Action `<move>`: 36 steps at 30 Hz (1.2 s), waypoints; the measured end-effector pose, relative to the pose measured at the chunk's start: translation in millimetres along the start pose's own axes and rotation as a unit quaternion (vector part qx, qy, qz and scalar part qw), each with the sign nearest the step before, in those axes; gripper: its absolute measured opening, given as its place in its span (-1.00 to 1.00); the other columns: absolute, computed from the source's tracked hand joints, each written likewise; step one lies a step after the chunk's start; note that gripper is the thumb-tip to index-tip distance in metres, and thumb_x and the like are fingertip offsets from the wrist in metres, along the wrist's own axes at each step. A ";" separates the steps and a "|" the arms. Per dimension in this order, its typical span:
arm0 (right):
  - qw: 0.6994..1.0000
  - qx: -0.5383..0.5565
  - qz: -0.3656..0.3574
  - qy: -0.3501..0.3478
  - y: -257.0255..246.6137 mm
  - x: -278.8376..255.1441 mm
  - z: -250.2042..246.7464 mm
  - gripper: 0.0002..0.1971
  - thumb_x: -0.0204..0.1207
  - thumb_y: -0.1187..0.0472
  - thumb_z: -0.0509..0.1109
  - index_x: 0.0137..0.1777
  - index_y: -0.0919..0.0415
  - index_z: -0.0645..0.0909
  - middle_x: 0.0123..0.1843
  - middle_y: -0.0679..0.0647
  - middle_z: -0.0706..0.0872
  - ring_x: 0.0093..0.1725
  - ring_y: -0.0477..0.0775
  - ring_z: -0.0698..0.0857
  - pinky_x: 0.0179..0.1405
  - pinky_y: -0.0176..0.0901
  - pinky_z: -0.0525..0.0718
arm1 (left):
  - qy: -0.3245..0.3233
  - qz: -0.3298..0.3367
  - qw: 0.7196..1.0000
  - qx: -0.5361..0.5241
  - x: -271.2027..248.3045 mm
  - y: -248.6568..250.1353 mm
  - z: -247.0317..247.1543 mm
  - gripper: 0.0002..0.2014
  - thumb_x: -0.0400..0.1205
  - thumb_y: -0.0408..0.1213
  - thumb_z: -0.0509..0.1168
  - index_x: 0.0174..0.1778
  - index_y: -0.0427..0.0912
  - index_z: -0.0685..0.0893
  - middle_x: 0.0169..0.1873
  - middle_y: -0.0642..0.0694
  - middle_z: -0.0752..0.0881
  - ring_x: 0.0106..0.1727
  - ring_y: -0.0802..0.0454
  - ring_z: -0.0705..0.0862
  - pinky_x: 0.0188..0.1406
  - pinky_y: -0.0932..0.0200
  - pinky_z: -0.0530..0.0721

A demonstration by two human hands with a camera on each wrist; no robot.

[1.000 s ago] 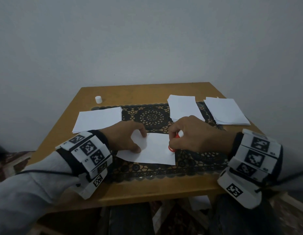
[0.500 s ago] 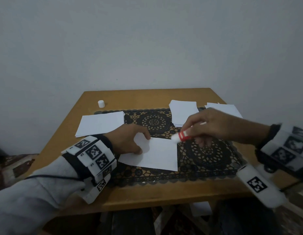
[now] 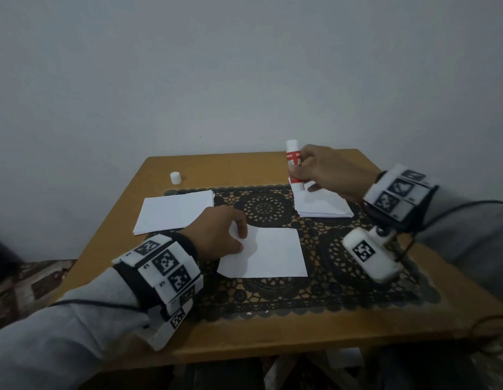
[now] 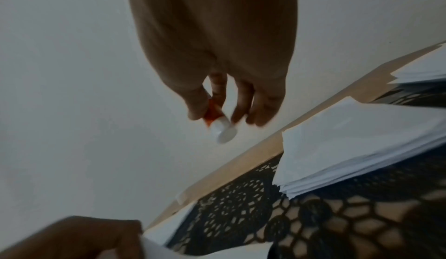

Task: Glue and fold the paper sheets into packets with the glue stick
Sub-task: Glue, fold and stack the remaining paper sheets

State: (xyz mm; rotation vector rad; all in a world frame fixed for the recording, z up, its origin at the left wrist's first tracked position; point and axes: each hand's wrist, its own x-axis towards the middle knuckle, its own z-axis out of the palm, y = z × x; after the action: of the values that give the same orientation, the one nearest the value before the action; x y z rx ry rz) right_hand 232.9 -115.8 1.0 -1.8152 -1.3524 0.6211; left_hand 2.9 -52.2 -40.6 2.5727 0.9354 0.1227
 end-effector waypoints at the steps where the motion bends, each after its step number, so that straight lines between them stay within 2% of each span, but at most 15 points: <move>1: 0.999 -0.019 -0.011 0.025 0.8 9.3 3.0 -0.74 0.58 0.07 0.45 0.15 0.20 0.58 0.07 0.11 0.74 0.11 0.17 0.72 0.03 0.02 0.67 | 0.001 -0.004 1.000 0.001 0.1 -0.4 0.5 -0.82 0.49 -0.25 0.49 -0.04 -0.06 0.68 0.20 0.00 0.63 0.13 0.06 0.54 0.03 0.29 0.43; 3: 0.997 -0.058 -0.019 0.057 2.3 28.3 9.4 -0.76 0.51 0.06 0.52 0.05 0.16 0.61 -0.01 0.06 0.71 0.04 0.15 0.70 0.07 0.07 0.65 | 0.003 -0.011 1.000 -0.002 0.5 -1.2 2.3 -0.81 0.48 -0.25 0.49 -0.05 -0.06 0.66 0.20 0.00 0.61 0.12 0.07 0.52 0.01 0.29 0.42; 5: 0.991 -0.110 -0.016 0.068 2.8 45.7 16.0 -0.74 0.46 0.07 0.56 0.03 0.17 0.63 -0.04 0.04 0.70 -0.05 0.09 0.66 0.01 0.01 0.63 | 0.003 -0.014 1.000 -0.003 0.9 -1.1 4.1 -0.81 0.49 -0.23 0.49 -0.07 -0.04 0.63 0.19 0.02 0.60 0.10 0.10 0.48 0.00 0.29 0.40; 8: 0.980 -0.178 -0.018 0.085 4.1 68.7 25.0 -0.68 0.38 0.11 0.61 0.04 0.19 0.63 -0.03 0.06 0.68 -0.07 0.08 0.62 -0.09 -0.10 0.50 | -0.008 -0.016 1.000 0.018 1.8 -0.4 7.0 -0.79 0.48 -0.17 0.49 -0.10 0.03 0.58 0.17 0.02 0.56 0.13 0.08 0.48 0.02 0.28 0.43; 11: 0.975 -0.202 -0.004 0.092 8.3 90.2 33.0 -0.68 0.32 0.12 0.63 -0.04 0.17 0.59 -0.07 0.06 0.65 -0.09 0.09 0.60 -0.20 -0.17 0.43 | -0.016 -0.026 0.999 0.024 1.5 -0.7 9.0 -0.76 0.47 -0.12 0.50 -0.11 0.06 0.53 0.18 0.01 0.48 0.13 0.07 0.48 -0.01 0.30 0.43; 14: 0.974 -0.212 0.015 0.085 15.3 108.1 40.0 -0.67 0.29 0.13 0.64 -0.06 0.14 0.57 -0.07 0.05 0.65 -0.10 0.08 0.61 -0.39 -0.22 0.38 | -0.008 -0.036 0.999 0.035 1.0 -0.5 9.5 -0.73 0.47 -0.08 0.49 -0.03 0.05 0.55 0.21 -0.01 0.42 0.13 0.05 0.47 0.02 0.29 0.46; 16: 0.971 -0.225 0.018 0.080 20.1 116.7 44.4 -0.67 0.29 0.13 0.64 -0.06 0.16 0.58 -0.06 0.07 0.65 -0.12 0.08 0.61 -0.43 -0.24 0.36 | -0.003 -0.040 0.998 0.044 0.0 -0.3 9.4 -0.70 0.47 -0.05 0.48 0.02 0.06 0.55 0.21 -0.03 0.39 0.16 0.04 0.43 0.06 0.25 0.48; 20: 0.968 -0.239 0.023 0.074 26.5 125.4 49.7 -0.66 0.29 0.13 0.64 -0.05 0.16 0.57 -0.08 0.06 0.64 -0.11 0.09 0.61 -0.41 -0.23 0.37 | -0.007 -0.042 0.997 0.065 -0.8 1.7 9.1 -0.71 0.50 -0.04 0.44 0.07 0.07 0.54 0.22 -0.03 0.38 0.23 -0.01 0.35 0.12 0.15 0.47; 23: 0.968 -0.238 0.029 0.077 28.7 128.6 49.5 -0.62 0.28 0.11 0.64 0.01 0.17 0.58 -0.03 0.08 0.66 -0.08 0.10 0.62 -0.25 -0.18 0.45 | -0.012 -0.040 0.997 0.070 -0.4 2.1 9.2 -0.73 0.51 -0.04 0.43 0.05 0.08 0.53 0.22 -0.03 0.39 0.24 -0.02 0.34 0.20 0.08 0.49; 29: 0.965 -0.248 0.035 0.072 25.2 117.4 36.6 -0.49 0.36 0.02 0.61 0.21 0.23 0.55 0.09 0.09 0.63 0.04 0.11 0.62 -0.07 -0.11 0.52 | 0.011 -0.029 0.998 0.051 -0.1 0.5 9.3 -0.83 0.54 -0.12 0.38 -0.05 0.09 0.50 0.15 0.00 0.42 0.17 0.02 0.36 0.18 0.09 0.50; 32: 0.959 -0.273 0.014 0.070 19.3 99.6 8.5 -0.63 0.41 0.11 0.58 0.15 0.25 0.63 0.11 0.08 0.66 0.06 0.08 0.62 -0.04 -0.12 0.54 | 0.027 -0.028 0.999 0.036 2.0 -0.9 9.0 -0.85 0.54 -0.15 0.38 -0.08 0.08 0.51 0.09 -0.01 0.44 0.19 -0.01 0.42 0.16 0.11 0.52; 34: 0.951 -0.301 -0.004 0.063 20.5 82.7 -16.7 -0.77 0.41 0.20 0.56 0.01 0.26 0.70 0.06 0.10 0.74 -0.02 0.05 0.64 -0.13 -0.19 0.50 | 0.035 -0.030 0.999 0.024 2.6 -1.1 8.1 -0.85 0.55 -0.17 0.38 -0.13 0.09 0.52 0.07 -0.01 0.46 0.17 -0.01 0.46 0.16 0.11 0.55; 36: 0.935 -0.350 -0.007 0.054 27.2 61.6 -43.3 -0.85 0.44 0.26 0.51 -0.02 0.29 0.71 0.00 0.12 0.75 -0.07 0.07 0.64 -0.23 -0.23 0.47 | 0.042 -0.030 0.999 0.014 3.1 0.1 7.1 -0.83 0.55 -0.19 0.38 -0.22 0.12 0.50 0.05 -0.01 0.50 0.13 0.00 0.50 0.13 0.13 0.57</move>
State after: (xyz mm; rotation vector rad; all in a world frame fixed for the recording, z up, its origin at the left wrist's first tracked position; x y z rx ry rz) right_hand 300.8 -73.8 8.1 -2.3423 -1.6328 0.0041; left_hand 6.9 -52.7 -47.3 2.5806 1.0507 0.2034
